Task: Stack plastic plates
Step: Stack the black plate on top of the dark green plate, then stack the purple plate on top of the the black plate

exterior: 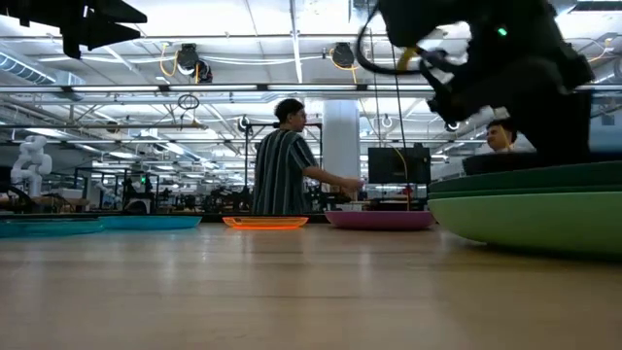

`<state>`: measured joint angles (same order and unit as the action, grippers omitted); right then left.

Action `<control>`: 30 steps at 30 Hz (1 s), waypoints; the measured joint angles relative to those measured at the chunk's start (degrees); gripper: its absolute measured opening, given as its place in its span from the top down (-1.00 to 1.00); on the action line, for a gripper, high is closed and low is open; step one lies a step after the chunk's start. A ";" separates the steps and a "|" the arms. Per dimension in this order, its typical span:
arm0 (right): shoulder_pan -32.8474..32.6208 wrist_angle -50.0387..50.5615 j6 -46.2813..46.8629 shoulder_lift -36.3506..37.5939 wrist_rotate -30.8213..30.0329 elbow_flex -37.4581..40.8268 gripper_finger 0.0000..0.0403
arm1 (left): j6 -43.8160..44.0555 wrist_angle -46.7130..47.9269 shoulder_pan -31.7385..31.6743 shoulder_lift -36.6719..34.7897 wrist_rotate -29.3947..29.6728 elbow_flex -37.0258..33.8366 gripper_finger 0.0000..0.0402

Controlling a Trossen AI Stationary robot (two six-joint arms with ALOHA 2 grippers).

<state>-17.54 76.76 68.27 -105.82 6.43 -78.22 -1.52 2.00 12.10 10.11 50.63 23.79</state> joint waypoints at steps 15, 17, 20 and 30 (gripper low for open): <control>-2.08 -5.11 -0.23 2.28 -3.63 8.39 0.99 | 0.00 0.02 -0.02 0.02 0.02 0.00 -0.07; -2.03 -5.01 0.30 3.33 -4.68 8.32 0.99 | 0.00 0.00 -0.02 0.00 0.02 0.00 -0.07; -1.67 -4.80 1.35 5.51 -5.02 8.33 0.98 | -0.01 0.00 -0.02 0.01 0.02 0.00 -0.07; 1.13 -5.34 3.77 14.13 -8.38 8.33 0.99 | -0.81 0.00 -0.02 0.00 0.02 0.00 -0.07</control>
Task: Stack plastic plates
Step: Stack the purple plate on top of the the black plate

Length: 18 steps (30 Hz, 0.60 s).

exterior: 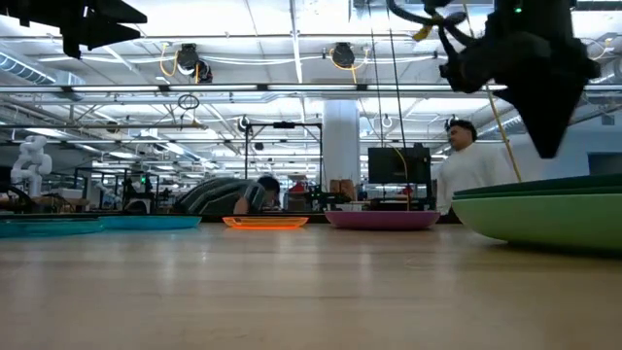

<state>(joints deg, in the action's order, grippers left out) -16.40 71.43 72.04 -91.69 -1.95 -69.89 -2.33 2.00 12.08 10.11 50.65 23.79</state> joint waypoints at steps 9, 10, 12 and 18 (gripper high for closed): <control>8.06 -10.63 -9.43 3.17 -11.33 -0.04 0.99 | -0.37 0.00 0.00 0.00 0.00 0.00 -0.07; 9.51 -12.19 -11.32 2.96 -10.86 -0.05 0.99 | -0.37 0.00 0.00 0.02 0.00 0.00 -0.07; 12.61 -15.12 -15.18 2.71 -8.34 -0.07 0.98 | -0.41 0.00 0.00 0.02 0.00 0.00 -0.07; 19.26 -24.32 -25.47 2.73 -5.86 -0.09 0.73 | -0.42 -0.04 0.00 0.01 0.00 0.00 -0.07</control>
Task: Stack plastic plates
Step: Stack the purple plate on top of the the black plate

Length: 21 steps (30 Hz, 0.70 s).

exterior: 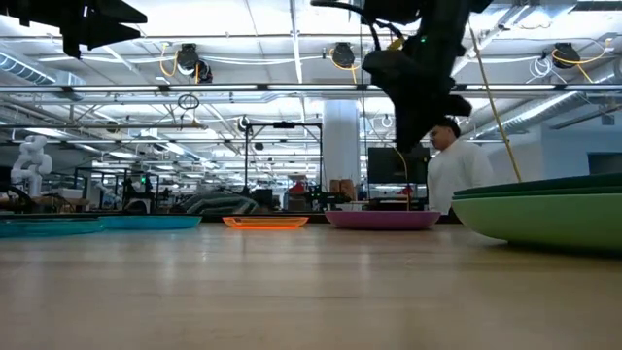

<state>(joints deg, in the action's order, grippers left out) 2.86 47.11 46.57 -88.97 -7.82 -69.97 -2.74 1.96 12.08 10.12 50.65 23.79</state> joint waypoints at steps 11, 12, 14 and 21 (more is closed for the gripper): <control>3.59 -2.56 -29.35 -9.00 -2.58 -0.02 0.27 | 0.00 0.04 0.00 0.01 0.00 0.02 -0.07; 3.57 -3.01 -32.59 -10.01 -2.66 -0.02 0.26 | 0.00 0.02 0.00 0.01 0.02 0.02 -0.07; 3.69 -4.59 -36.80 -11.66 -3.11 -0.02 0.26 | 0.00 0.04 0.00 0.01 0.02 0.02 -0.07; 6.26 -6.17 -40.13 -15.20 -5.65 -0.02 0.29 | 0.00 0.08 0.00 0.01 0.00 0.02 -0.07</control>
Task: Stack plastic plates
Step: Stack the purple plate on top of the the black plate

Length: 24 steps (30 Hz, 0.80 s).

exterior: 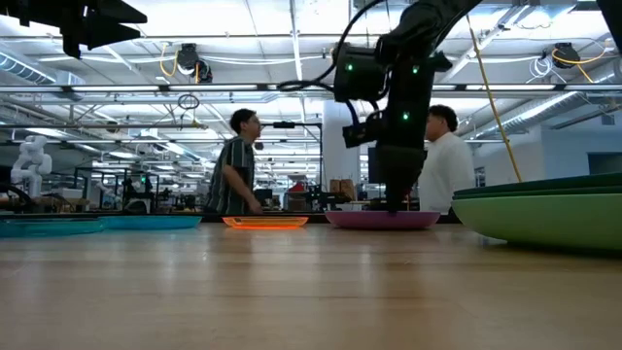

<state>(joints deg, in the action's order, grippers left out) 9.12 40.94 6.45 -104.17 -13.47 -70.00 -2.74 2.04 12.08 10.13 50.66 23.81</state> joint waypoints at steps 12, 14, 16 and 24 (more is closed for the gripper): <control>0.69 -2.14 -1.34 -1.38 0.17 0.02 0.42 | -0.07 0.64 0.00 0.00 0.02 0.00 -0.07; 0.69 -2.59 -1.34 -1.38 0.17 0.02 0.51 | -0.07 0.69 0.00 -0.01 0.02 0.00 -0.07; 0.69 -2.95 -1.36 -1.38 0.19 0.02 0.61 | -0.06 0.77 0.00 -0.01 0.01 0.00 -0.07; 0.67 -3.23 -1.58 -1.36 0.13 0.02 0.95 | -0.09 0.77 0.00 0.00 0.02 0.00 -0.07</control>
<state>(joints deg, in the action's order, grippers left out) 9.78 37.71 4.87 -105.54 -13.34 -69.97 -2.83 2.81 12.08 10.13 50.68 23.81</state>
